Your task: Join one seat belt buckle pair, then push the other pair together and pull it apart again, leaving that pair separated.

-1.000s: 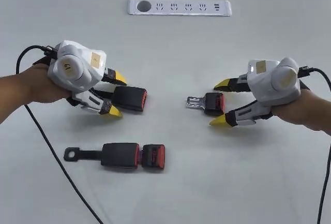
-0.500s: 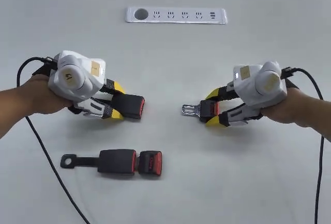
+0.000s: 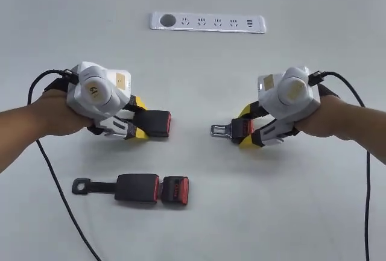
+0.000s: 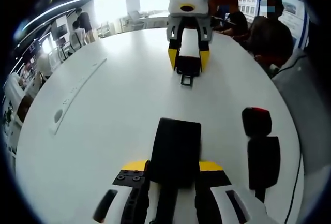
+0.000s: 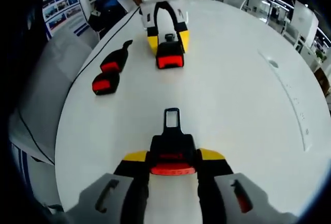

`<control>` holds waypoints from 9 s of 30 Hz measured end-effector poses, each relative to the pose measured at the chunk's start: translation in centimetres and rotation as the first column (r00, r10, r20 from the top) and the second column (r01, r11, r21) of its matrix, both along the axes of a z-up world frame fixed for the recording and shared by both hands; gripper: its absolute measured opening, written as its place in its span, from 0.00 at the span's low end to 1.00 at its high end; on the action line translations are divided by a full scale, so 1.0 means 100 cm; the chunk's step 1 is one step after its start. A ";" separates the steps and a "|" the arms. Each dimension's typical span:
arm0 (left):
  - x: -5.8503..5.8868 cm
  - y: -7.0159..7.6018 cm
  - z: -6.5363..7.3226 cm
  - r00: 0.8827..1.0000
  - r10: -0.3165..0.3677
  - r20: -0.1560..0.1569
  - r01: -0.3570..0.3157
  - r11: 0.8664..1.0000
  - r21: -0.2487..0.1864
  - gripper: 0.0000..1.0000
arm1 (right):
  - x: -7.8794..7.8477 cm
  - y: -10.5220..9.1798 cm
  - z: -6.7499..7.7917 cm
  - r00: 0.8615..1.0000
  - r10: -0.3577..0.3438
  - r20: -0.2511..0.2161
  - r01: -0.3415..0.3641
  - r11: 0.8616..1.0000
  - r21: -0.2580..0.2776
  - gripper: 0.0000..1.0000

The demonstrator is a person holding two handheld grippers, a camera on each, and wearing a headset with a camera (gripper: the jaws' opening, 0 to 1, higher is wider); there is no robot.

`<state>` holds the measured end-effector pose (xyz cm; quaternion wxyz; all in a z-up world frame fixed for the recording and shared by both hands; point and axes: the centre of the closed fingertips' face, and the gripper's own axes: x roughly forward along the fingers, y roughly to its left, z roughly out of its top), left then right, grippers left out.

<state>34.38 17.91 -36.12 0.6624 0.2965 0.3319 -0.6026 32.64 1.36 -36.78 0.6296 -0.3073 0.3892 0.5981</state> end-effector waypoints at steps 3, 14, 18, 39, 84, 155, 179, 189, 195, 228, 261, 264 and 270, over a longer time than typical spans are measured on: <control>0.000 0.000 0.000 1.000 -0.002 0.003 0.002 1.000 -0.006 0.34 | 0.002 0.008 0.001 1.000 0.002 0.014 -0.002 1.000 0.019 0.36; -0.001 -0.001 -0.001 0.999 -0.036 0.010 0.036 0.999 -0.006 0.34 | 0.007 0.047 -0.003 0.999 0.040 0.037 -0.044 0.992 0.121 0.36; -0.002 -0.002 -0.001 0.999 -0.051 0.012 0.051 0.999 -0.001 0.34 | 0.008 0.065 -0.008 0.996 0.069 0.049 -0.075 0.985 0.157 0.36; -0.003 -0.001 -0.002 1.000 -0.016 0.011 0.016 1.000 0.017 0.34 | 0.008 0.090 -0.007 0.999 0.029 0.038 -0.037 0.978 0.206 0.35; -0.007 0.001 0.002 0.998 -0.062 0.009 0.061 0.998 0.030 0.32 | 0.013 0.121 -0.002 0.999 -0.028 0.042 0.019 0.981 0.191 0.34; -0.005 0.003 0.001 0.995 -0.099 0.004 0.099 0.995 0.001 0.34 | 0.008 0.057 -0.004 0.997 -0.053 0.053 0.041 0.978 0.207 0.35; -0.005 0.003 0.000 0.996 -0.092 -0.002 0.092 0.996 0.014 0.35 | 0.000 0.008 -0.002 0.995 -0.082 0.051 0.070 0.977 0.200 0.36; -0.006 0.002 0.000 0.997 -0.082 -0.005 0.082 0.996 0.024 0.35 | -0.004 0.007 0.002 0.996 -0.070 0.052 0.059 0.980 0.190 0.37; -0.006 0.001 0.000 0.996 -0.093 -0.006 0.093 0.994 0.056 0.35 | -0.006 0.004 0.003 0.995 -0.089 0.044 0.080 0.982 0.170 0.37; -0.021 0.038 0.064 0.801 0.588 -0.110 -0.596 0.769 -0.229 1.00 | -0.003 -0.014 0.077 0.659 -0.741 0.128 0.633 0.639 0.438 0.86; -0.130 0.093 0.118 0.665 0.726 -0.172 -0.725 0.574 -0.382 1.00 | -0.110 -0.018 0.115 0.525 -0.842 0.123 0.683 0.503 0.529 0.99; -0.143 0.094 0.115 0.700 0.697 -0.156 -0.696 0.617 -0.366 1.00 | -0.128 -0.009 0.116 0.578 -0.802 0.151 0.643 0.562 0.520 0.99; -0.164 0.099 0.125 0.717 0.679 -0.157 -0.676 0.623 -0.393 1.00 | -0.147 -0.005 0.120 0.591 -0.791 0.161 0.628 0.576 0.524 1.00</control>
